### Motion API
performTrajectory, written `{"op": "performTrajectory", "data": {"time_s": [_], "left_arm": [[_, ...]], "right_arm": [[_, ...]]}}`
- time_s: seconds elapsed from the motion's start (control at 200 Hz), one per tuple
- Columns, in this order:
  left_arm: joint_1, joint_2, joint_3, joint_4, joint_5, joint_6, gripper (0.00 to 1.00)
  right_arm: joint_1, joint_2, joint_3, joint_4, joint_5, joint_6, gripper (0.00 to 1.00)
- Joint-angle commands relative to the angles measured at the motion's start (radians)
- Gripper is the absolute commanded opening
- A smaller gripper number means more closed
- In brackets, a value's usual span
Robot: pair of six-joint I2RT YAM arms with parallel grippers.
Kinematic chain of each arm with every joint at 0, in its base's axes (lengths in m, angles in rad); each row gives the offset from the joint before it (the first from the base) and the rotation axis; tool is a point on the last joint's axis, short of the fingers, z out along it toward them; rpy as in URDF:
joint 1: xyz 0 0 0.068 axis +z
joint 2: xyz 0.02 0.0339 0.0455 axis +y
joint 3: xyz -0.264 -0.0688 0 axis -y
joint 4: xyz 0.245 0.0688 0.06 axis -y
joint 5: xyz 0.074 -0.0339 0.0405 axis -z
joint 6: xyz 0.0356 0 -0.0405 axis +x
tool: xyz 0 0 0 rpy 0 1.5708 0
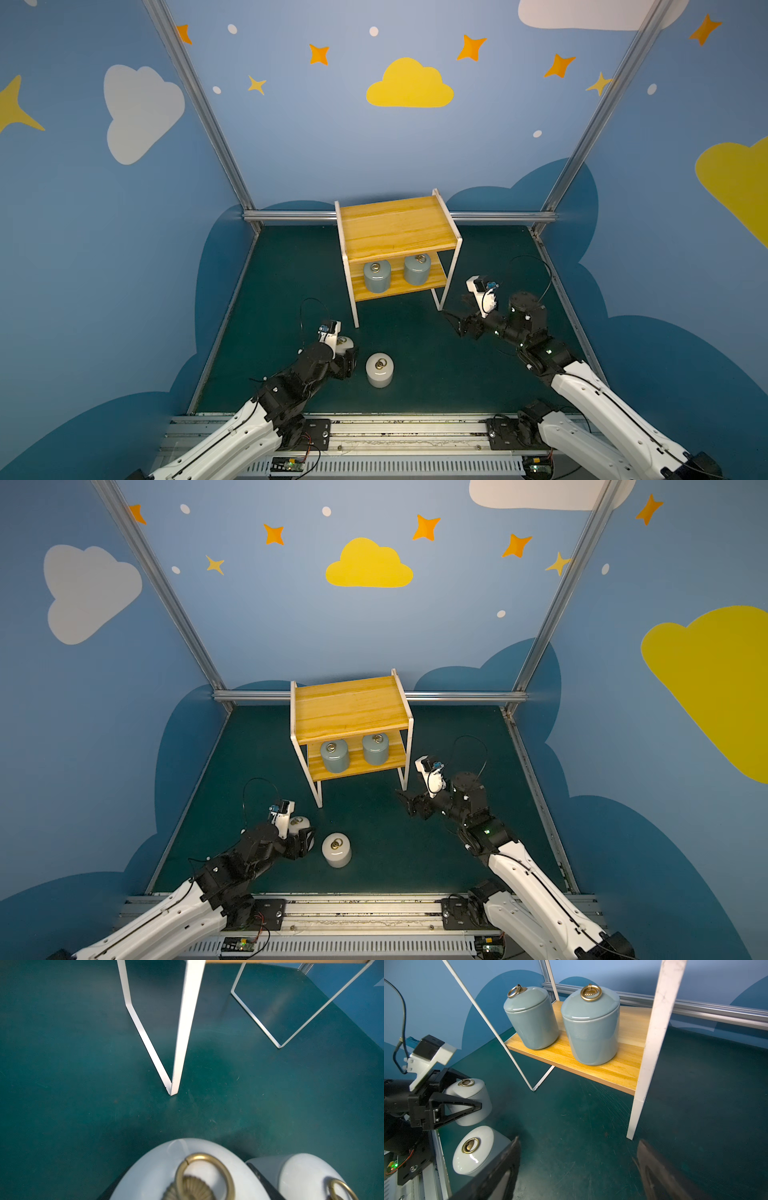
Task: Remove the tea canisters from the shelf
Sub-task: Place the tea canister at the center of the board.
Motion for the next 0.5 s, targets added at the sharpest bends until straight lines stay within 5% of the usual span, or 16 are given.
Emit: {"op": "performTrajectory", "data": {"time_s": [0.0, 0.491], "left_arm": [[-0.004, -0.004, -0.006, 0.106, -0.013, -0.009, 0.37], [-0.004, 0.043, -0.042, 0.172, 0.000, 0.002, 0.37]], "right_arm": [[-0.003, -0.014, -0.010, -0.010, 0.000, -0.007, 0.89], [-0.004, -0.015, -0.019, -0.009, 0.000, -0.004, 0.89]]}}
